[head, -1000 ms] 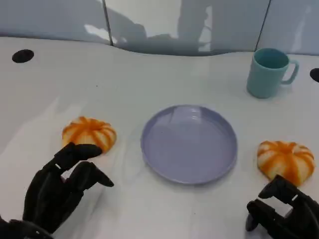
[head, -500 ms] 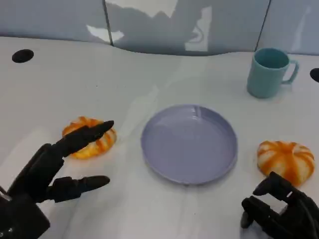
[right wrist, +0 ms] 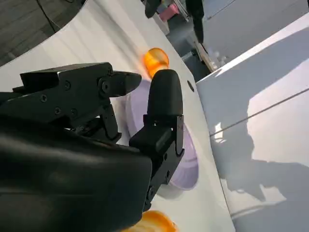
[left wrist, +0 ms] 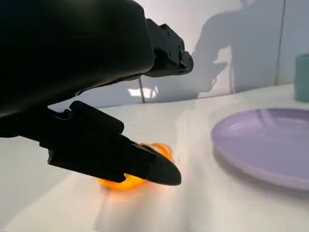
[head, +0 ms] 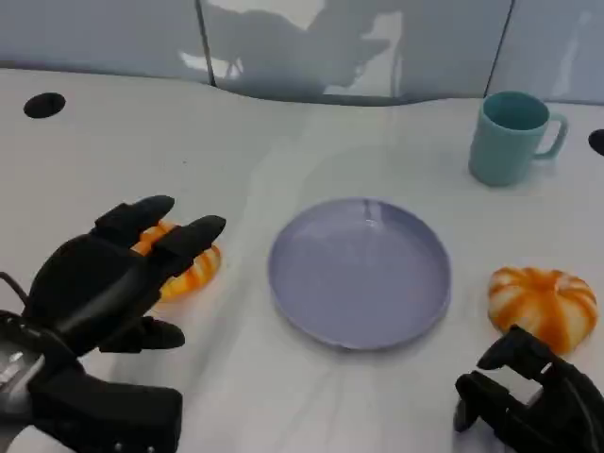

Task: Grasp the bread from the table and place it into the plate.

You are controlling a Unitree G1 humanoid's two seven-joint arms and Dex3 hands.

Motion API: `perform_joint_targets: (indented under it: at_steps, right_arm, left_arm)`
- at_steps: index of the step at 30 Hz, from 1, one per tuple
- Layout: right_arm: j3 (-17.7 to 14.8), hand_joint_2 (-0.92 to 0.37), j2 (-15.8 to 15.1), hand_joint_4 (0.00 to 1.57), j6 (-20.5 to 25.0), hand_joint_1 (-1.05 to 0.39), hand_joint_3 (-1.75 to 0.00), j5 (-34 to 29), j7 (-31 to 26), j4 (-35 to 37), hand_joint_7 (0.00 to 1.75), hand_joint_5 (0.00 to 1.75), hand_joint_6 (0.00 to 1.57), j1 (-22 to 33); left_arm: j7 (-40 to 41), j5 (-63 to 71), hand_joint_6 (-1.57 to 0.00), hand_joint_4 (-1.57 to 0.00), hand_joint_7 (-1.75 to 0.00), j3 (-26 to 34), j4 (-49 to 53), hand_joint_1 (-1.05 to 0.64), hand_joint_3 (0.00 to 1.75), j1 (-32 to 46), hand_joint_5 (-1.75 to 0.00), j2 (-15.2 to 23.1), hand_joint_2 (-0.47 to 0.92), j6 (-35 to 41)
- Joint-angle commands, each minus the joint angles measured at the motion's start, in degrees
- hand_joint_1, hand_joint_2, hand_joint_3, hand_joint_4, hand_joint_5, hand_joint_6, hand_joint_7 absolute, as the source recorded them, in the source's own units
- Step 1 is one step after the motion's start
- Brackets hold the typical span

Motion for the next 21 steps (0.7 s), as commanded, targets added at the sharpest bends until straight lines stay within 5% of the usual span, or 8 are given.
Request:
perform_joint_targets:
  at_steps: [1, 14, 21]
  right_arm:
    - [-0.44, -0.92, -0.47, 0.76, 0.39, -0.68, -0.18, 0.80, -0.25, -0.79, 1.41, 1.63, 0.64, 0.24]
    - [-0.50, -0.92, -0.72, 0.76, 0.89, -0.67, -0.17, 1.21, -0.26, -1.37, 1.39, 1.63, 0.65, 0.78]
    - [-0.86, -0.92, -0.91, 0.75, 0.83, -0.66, -0.17, 1.41, 0.12, -1.44, 1.39, 1.63, 0.65, 1.06]
  left_arm:
    - [0.58, 2.01, -0.08, 0.00, 0.00, -4.70, 4.63, -0.64, 0.00, -4.75, -0.03, 1.80, 0.85, 4.77]
    - [5.50, 3.21, -0.07, -0.01, 0.00, -19.06, 29.72, -0.57, 0.01, -20.58, -0.01, 0.01, 0.85, 10.22]
    - [7.81, 2.87, -0.06, -0.01, 0.00, -25.32, 45.67, -0.61, 0.01, -29.21, -0.01, -4.65, 0.87, 14.47]
